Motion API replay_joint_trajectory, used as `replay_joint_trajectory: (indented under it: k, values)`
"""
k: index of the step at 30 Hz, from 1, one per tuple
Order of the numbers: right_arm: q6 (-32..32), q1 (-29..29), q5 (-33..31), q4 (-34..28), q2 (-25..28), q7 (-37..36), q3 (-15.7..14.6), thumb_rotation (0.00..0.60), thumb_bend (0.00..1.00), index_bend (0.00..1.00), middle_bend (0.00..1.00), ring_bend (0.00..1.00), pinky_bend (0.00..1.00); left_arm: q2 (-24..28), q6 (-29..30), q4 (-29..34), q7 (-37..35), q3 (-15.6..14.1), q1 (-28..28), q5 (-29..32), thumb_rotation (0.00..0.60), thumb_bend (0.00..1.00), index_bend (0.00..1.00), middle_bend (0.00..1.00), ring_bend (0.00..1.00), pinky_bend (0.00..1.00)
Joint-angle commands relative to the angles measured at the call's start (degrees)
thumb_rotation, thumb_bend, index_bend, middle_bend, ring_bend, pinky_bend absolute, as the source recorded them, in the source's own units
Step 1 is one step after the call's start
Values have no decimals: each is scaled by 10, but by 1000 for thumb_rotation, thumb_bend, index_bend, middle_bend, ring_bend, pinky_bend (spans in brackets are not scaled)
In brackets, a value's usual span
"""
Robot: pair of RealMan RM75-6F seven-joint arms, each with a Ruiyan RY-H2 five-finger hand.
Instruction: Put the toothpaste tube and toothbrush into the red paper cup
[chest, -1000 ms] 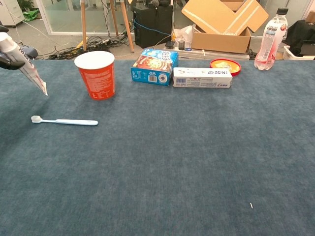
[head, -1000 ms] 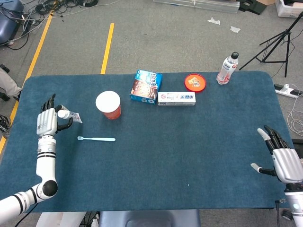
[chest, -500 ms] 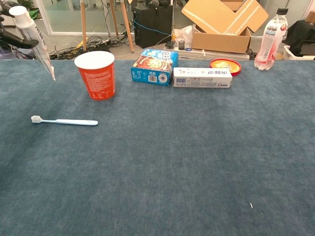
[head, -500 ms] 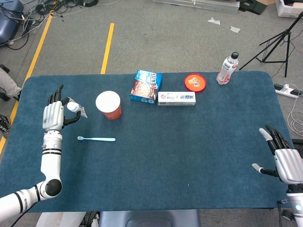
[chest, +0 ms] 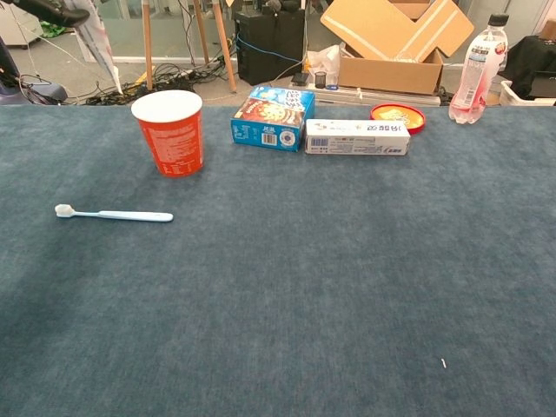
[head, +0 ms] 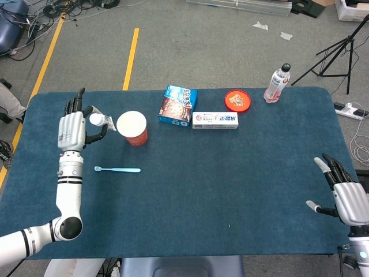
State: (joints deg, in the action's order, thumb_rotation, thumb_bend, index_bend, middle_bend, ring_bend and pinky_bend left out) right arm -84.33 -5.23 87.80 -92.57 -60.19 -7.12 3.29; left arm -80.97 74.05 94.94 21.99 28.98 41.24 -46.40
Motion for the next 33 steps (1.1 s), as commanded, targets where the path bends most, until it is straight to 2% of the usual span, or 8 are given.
replay_joint_trajectory:
  k: [1, 7, 19, 33]
  values:
    - [0, 0, 1, 0, 0, 0, -1, 600, 0, 0, 0, 0, 235, -9, -1, 1, 7, 3, 13, 5, 600, 381, 647, 0, 0, 0]
    - [-1, 1, 2, 0, 2, -4, -1, 600, 0, 0, 0, 0, 235, -28, -14, -12, 8, 7, 34, 25, 600, 381, 652, 0, 0, 0]
    - [6, -2, -2, 2, 5, -15, -1, 600, 0, 0, 0, 0, 235, -68, -53, -81, -25, 19, 66, 72, 600, 381, 654, 0, 0, 0]
    - [8, -2, -3, 3, 6, -20, 0, 600, 0, 0, 0, 0, 235, -102, -75, -139, -39, 12, 89, 86, 600, 381, 655, 0, 0, 0]
